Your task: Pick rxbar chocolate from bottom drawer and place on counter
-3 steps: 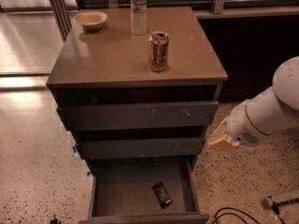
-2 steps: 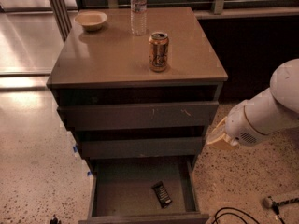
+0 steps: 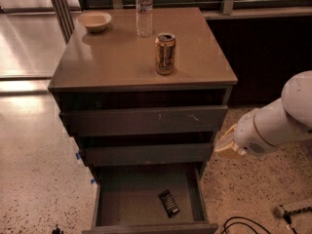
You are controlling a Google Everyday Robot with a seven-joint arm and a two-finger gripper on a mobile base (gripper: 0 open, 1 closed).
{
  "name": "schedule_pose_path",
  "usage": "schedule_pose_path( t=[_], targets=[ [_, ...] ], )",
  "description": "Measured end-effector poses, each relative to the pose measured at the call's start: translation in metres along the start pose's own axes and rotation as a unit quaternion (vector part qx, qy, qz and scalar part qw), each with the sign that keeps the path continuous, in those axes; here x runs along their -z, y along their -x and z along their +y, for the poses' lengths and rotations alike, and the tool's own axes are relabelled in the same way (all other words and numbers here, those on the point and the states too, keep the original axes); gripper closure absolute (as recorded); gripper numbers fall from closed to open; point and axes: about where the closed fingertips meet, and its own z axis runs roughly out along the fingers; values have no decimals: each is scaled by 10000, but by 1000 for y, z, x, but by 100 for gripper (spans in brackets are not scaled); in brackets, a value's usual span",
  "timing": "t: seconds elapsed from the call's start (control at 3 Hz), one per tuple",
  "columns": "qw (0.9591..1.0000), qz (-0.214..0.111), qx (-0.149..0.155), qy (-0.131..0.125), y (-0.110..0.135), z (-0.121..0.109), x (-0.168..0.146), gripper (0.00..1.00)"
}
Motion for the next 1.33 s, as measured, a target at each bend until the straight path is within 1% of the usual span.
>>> schedule_pose_path(
  t=[0.33, 0.67, 1.0, 1.33],
  targets=[
    [9980, -565, -144, 247, -9, 22, -77, 100],
    [9934, -1007, -357, 428, -10, 22, -164, 100],
    [9881, -1355, -671, 281, -17, 3, -261, 100],
    [9881, -1355, -671, 281, -17, 3, -261, 100]
  ],
)
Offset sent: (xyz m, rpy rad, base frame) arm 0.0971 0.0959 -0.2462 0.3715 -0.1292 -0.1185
